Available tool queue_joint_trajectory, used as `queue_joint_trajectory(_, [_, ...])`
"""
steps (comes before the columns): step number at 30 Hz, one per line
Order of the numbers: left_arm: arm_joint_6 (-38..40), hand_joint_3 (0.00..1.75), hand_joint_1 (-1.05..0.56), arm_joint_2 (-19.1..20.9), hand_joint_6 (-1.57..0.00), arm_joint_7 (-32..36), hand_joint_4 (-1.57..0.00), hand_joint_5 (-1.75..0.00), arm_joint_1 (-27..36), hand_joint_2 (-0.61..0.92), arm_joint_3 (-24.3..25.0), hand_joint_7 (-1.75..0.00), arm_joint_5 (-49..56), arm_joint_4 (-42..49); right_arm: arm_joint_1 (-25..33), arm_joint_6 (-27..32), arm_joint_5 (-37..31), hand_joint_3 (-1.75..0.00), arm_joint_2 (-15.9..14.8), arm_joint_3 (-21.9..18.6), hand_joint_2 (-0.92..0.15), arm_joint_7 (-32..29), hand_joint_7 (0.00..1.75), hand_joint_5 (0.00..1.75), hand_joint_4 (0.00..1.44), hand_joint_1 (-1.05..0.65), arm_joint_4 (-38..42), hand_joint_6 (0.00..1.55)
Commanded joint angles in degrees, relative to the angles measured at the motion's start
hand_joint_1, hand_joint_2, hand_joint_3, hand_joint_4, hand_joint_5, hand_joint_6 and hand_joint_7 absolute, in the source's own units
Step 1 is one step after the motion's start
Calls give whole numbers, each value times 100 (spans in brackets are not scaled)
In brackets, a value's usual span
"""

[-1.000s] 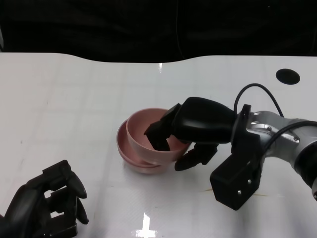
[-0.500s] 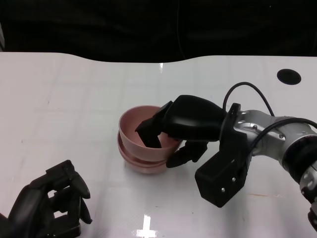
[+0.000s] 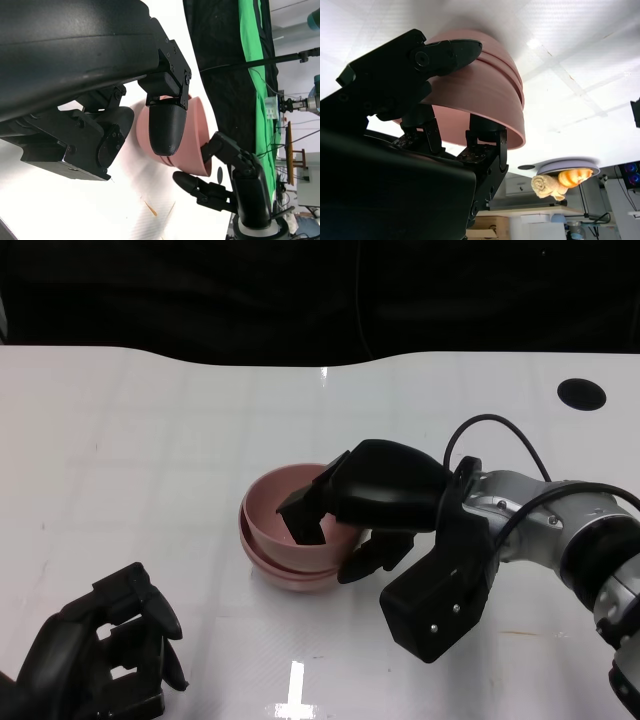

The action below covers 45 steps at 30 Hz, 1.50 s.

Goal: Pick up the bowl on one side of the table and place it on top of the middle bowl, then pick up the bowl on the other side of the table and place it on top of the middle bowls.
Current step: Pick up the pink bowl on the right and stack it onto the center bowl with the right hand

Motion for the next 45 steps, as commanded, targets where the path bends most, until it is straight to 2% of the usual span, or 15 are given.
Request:
queue_joint_trajectory(1, [-49,113,36,34,-65,6,-83,-175,19,84,24,-175,-5,11,-116,59,-33,-33,22,43,-87,-134,163,175,88,-24,106,69])
queue_joint_trajectory(3, [-115,113,37,47,-65,-18,-83,-175,11,84,22,-175,14,55,-110,93,-32,-33,36,64,-88,-145,167,175,88,-24,153,69])
queue_joint_trajectory(8, [-234,114,36,66,-64,-8,-83,-175,2,82,2,-175,114,103,-115,204,-39,-36,73,127,-88,-166,158,175,85,-25,227,69])
queue_joint_trajectory(16, [-158,114,36,53,-64,47,-82,-175,7,81,-17,-175,157,54,-154,228,-113,-31,160,189,-88,-320,172,175,86,-25,284,63])
queue_joint_trajectory(18, [-141,114,36,50,-63,64,-82,-175,9,81,-25,-175,175,46,-182,258,-138,-21,190,207,-90,-316,149,175,85,-27,292,70])
queue_joint_trajectory(25, [-93,115,36,43,-63,82,-82,-175,21,80,-47,-175,174,3,-199,284,-194,-15,193,270,-92,-429,144,175,85,-28,286,71])
queue_joint_trajectory(26, [-77,116,36,37,-63,90,-82,-175,27,81,-58,-175,181,-20,-199,299,-253,-13,173,315,-91,-526,113,171,83,-30,265,78])
queue_joint_trajectory(27, [-43,116,36,33,-63,99,-82,-175,31,81,-67,-175,184,-47,-214,348,-293,-12,143,362,-92,-448,64,139,75,-37,256,84])
queue_joint_trajectory(28, [-16,117,36,33,-63,107,-82,-175,33,81,-72,-175,190,-67,-235,414,-336,-17,115,411,-92,-336,35,91,69,-46,247,80])
queue_joint_trajectory(30, [12,117,36,34,-62,115,-81,-175,31,81,-73,-175,201,-84,-250,525,-398,-23,79,472,-92,-175,7,24,45,-62,224,57])
queue_joint_trajectory(31, [20,117,36,32,-62,115,-81,-175,24,80,-73,-175,202,-81,-242,546,-411,-27,68,480,-92,-139,4,13,34,-69,216,48])
queue_joint_trajectory(33, [48,118,37,28,-62,129,-81,-175,17,80,-73,-175,213,-89,-234,636,-437,-43,52,509,-92,4,1,3,10,-85,206,23])
queue_joint_trajectory(35, [89,118,37,23,-62,127,-81,-175,15,80,-70,-175,201,-104,-243,708,-470,-56,38,555,-92,127,0,0,2,-94,190,6])
queue_joint_trajectory(41, [102,118,36,22,-62,102,-81,-175,20,80,-60,-175,178,-128,-188,907,-638,-75,-41,697,-92,28,0,0,0,-104,46,0])
queue_joint_trajectory(45, [123,119,36,26,-62,84,-80,-175,27,80,-57,-175,155,-152,-149,985,-720,-78,-76,754,-92,-116,0,0,0,-105,6,0])
